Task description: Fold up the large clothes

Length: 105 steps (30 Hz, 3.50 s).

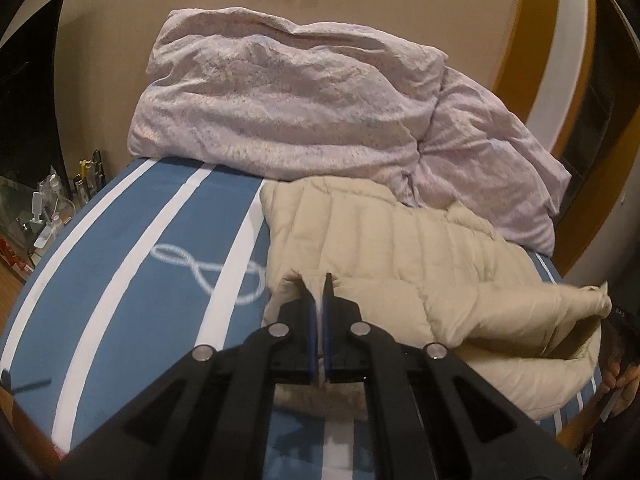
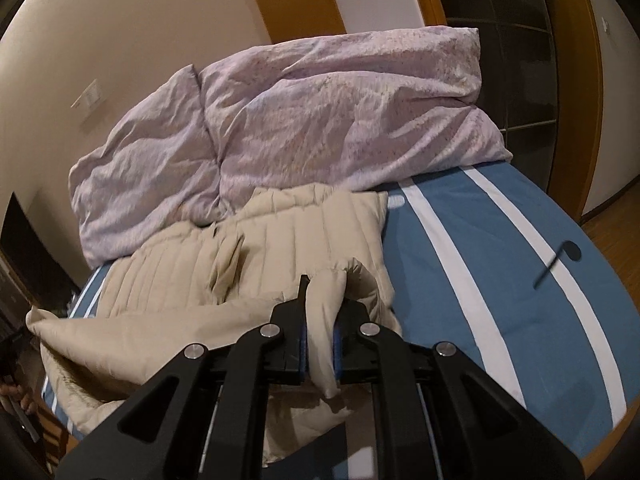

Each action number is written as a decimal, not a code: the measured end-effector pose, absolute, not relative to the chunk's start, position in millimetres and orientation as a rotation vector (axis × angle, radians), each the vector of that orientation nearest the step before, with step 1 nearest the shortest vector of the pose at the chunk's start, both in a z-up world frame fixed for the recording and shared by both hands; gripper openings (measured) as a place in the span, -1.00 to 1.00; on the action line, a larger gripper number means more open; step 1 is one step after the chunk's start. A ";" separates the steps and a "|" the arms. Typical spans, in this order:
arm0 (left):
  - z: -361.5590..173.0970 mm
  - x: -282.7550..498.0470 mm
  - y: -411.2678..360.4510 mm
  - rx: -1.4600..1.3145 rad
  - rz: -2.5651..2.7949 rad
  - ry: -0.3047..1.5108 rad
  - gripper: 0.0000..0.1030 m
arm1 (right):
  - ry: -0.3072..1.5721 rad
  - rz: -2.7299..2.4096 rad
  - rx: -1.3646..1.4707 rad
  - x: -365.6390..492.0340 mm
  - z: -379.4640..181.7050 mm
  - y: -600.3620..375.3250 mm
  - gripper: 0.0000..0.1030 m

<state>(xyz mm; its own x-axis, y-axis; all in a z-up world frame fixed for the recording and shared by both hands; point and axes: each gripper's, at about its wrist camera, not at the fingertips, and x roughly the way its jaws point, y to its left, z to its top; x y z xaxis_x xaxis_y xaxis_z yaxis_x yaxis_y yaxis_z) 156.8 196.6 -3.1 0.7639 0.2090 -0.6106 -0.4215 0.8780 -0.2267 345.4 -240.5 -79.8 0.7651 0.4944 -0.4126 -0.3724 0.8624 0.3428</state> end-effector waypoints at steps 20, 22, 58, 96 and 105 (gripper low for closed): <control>-27.6 314.8 262.5 -0.374 0.424 0.687 -0.95 | 0.614 0.398 0.303 499.1 -91.3 -182.1 -0.82; -33.3 326.4 269.9 -0.390 0.429 0.695 -0.95 | 0.623 0.389 0.299 508.6 -92.5 -177.6 -0.81; -38.7 321.0 230.7 -0.387 0.419 0.759 0.20 | 0.644 0.435 0.248 475.6 -91.6 -168.7 0.32; -105.8 389.3 271.6 -0.317 0.584 0.792 0.44 | 0.711 0.200 -0.002 548.3 -146.0 -108.9 0.40; -112.9 392.1 277.4 -0.338 0.576 0.813 0.50 | 0.725 0.188 -0.014 553.9 -149.5 -107.2 0.44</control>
<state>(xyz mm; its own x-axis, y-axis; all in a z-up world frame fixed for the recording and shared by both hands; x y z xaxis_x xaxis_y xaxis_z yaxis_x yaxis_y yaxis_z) 392.1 277.4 -112.9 0.5479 0.3499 -0.7598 -0.6005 0.7969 -0.0660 553.9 -107.2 -149.5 0.7323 0.1663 -0.6604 -0.1762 0.9830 0.0522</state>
